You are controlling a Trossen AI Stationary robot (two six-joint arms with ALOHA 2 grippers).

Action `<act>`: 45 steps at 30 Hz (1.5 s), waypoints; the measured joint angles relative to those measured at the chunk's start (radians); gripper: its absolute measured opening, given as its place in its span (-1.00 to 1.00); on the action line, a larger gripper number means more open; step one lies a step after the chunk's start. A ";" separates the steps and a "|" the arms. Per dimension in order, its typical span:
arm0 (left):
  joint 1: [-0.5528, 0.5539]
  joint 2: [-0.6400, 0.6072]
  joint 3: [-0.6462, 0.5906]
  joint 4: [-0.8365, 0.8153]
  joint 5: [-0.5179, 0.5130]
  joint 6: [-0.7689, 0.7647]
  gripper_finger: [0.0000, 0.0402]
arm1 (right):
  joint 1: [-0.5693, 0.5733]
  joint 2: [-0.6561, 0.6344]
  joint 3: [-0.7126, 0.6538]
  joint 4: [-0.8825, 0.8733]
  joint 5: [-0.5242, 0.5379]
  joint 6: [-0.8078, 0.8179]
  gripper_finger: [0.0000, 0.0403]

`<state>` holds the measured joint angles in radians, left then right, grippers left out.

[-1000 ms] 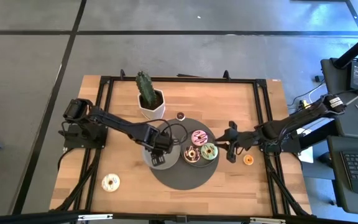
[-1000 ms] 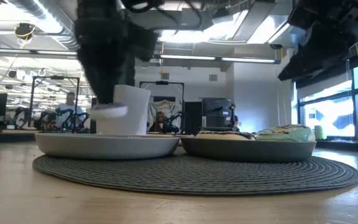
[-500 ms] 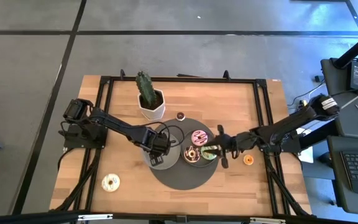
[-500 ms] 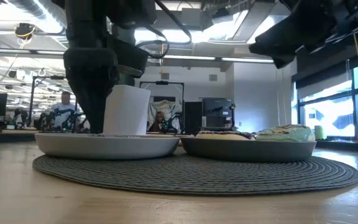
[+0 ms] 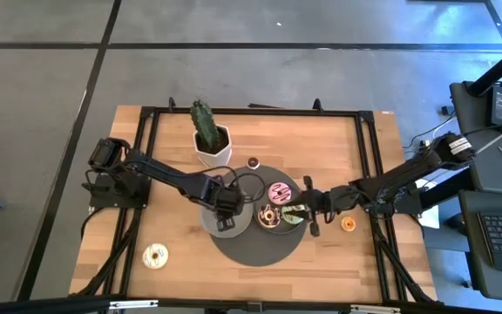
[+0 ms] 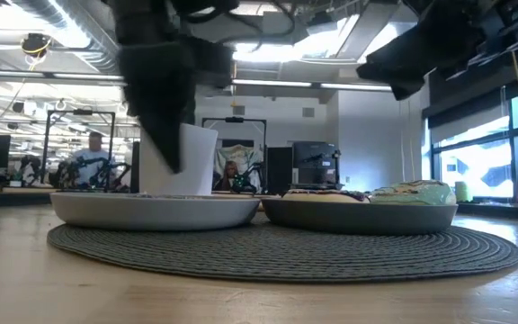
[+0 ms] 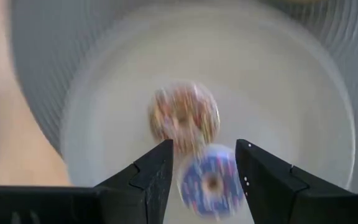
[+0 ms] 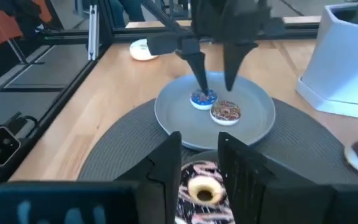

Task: Pick & Place donuts
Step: Put the small dark brown donut on the gray plate

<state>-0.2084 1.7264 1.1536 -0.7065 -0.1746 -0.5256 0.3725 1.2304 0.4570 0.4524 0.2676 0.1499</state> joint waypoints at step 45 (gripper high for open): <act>0.351 0.066 -0.020 0.568 0.093 0.531 -0.11 | 0.162 -0.270 0.000 -0.694 0.197 0.335 -0.46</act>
<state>0.1425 1.7924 1.1339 -0.1381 -0.0817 0.0054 0.5346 0.9604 0.4572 -0.2420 0.4644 0.4850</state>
